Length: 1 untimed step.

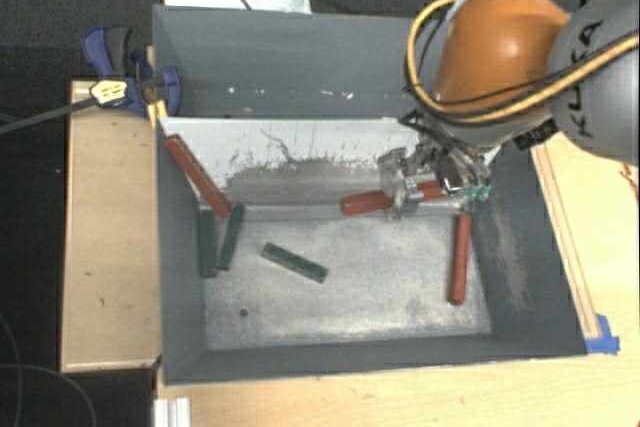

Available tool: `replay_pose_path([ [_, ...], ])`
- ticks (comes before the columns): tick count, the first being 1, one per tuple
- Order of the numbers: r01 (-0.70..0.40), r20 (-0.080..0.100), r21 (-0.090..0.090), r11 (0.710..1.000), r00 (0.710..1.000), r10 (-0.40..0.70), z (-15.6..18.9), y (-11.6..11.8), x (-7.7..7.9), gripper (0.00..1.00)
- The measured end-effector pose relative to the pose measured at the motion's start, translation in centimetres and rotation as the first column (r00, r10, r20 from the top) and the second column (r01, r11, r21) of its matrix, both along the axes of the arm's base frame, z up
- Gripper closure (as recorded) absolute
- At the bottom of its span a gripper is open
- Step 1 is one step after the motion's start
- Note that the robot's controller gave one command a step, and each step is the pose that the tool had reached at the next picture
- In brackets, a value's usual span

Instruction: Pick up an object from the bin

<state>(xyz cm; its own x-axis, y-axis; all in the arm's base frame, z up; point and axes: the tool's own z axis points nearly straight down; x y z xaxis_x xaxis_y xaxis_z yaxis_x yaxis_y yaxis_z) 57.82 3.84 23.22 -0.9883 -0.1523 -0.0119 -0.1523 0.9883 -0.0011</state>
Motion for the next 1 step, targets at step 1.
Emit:
replay_pose_path([
  [1,-0.029,-0.012,0.001,1.0,1.0,0.029,-0.49,2.79,-2.72,1.0],
])
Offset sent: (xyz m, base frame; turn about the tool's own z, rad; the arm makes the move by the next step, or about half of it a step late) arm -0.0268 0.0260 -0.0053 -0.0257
